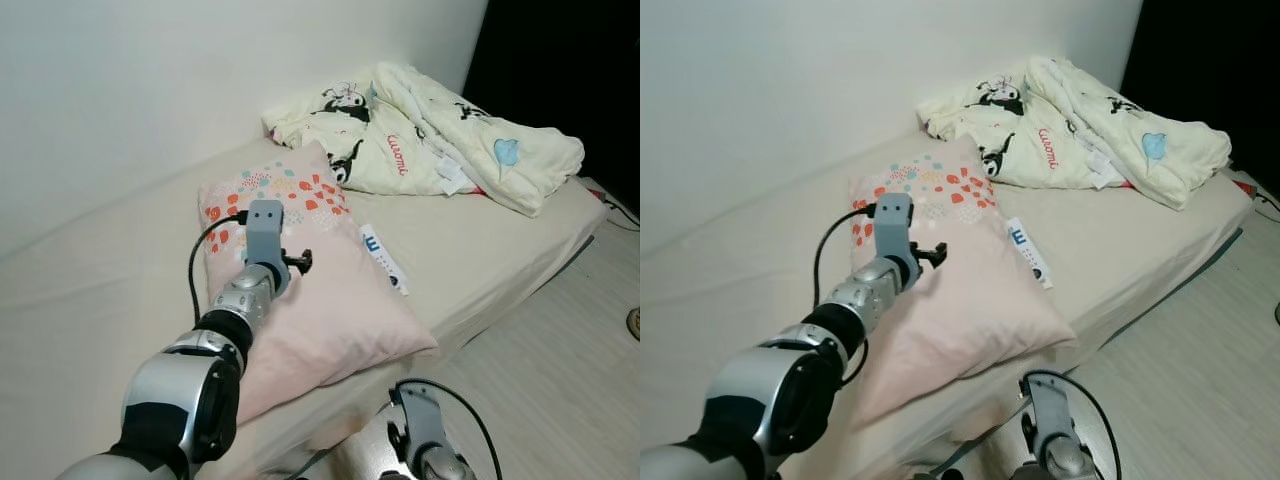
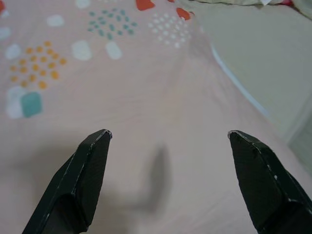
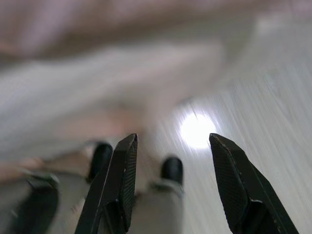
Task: Clean up the room
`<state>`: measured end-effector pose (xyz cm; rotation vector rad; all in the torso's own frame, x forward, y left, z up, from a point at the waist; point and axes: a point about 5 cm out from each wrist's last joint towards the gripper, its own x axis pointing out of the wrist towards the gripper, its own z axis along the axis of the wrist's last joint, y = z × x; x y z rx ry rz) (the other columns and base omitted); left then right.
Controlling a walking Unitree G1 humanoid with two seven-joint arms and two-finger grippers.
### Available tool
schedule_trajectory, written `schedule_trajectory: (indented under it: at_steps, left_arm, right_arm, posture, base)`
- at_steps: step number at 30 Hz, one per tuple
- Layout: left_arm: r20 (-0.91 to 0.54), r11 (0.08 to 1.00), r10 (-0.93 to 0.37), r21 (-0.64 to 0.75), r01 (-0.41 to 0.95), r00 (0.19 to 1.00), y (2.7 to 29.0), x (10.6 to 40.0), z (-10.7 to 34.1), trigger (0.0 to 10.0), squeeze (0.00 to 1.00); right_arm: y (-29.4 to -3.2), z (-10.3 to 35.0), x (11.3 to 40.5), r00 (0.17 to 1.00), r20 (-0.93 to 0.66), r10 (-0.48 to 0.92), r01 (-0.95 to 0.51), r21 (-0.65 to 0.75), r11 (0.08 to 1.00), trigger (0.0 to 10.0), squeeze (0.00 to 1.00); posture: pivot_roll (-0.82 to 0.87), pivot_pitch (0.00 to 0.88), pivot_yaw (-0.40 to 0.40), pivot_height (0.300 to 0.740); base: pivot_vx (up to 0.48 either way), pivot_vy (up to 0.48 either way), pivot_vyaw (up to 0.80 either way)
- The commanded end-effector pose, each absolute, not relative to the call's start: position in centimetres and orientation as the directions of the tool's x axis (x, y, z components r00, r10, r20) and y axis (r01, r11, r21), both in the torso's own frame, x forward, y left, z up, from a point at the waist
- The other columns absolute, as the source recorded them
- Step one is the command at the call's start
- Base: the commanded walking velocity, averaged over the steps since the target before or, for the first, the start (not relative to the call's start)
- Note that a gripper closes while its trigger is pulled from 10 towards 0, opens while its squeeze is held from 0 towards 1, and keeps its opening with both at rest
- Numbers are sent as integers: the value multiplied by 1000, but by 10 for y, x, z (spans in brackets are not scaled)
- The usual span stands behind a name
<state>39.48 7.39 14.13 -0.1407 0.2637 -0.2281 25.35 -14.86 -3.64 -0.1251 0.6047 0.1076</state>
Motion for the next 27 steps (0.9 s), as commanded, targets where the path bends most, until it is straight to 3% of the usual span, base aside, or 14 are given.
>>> schedule_trajectory:
  at_steps: [1, 8, 16, 27]
  left_arm:
    - [-255, 958, -252, -199, 204, 934, 72, 394, 140, 10000, 0]
    - [-197, 944, -283, -228, 237, 939, 64, 398, 156, 10000, 0]
    - [-198, 939, -250, -287, 188, 948, 67, 401, 159, 10000, 0]
    - [-70, 834, -187, -539, 121, 980, 74, 415, 205, 10000, 0]
  right_arm:
    - [-143, -38, 250, 822, -563, 82, -137, -55, 989, 10000, 0]
    - [-129, -7, 272, 907, -393, 153, -166, 2, 986, 10000, 0]
    - [-117, 14, 280, 933, -293, 209, -206, 41, 978, 10000, 0]
    - [-97, 45, 280, 941, -165, 296, -272, 152, 950, 10000, 0]
  posture:
    - [-190, 319, 133, 680]
    - [-196, 329, 133, 640]
    - [-203, 333, 135, 610]
    - [-199, 343, 141, 610]
  base:
    - [0, 0, 0]
    - [0, 0, 0]
    - [0, 0, 0]
    - [0, 0, 0]
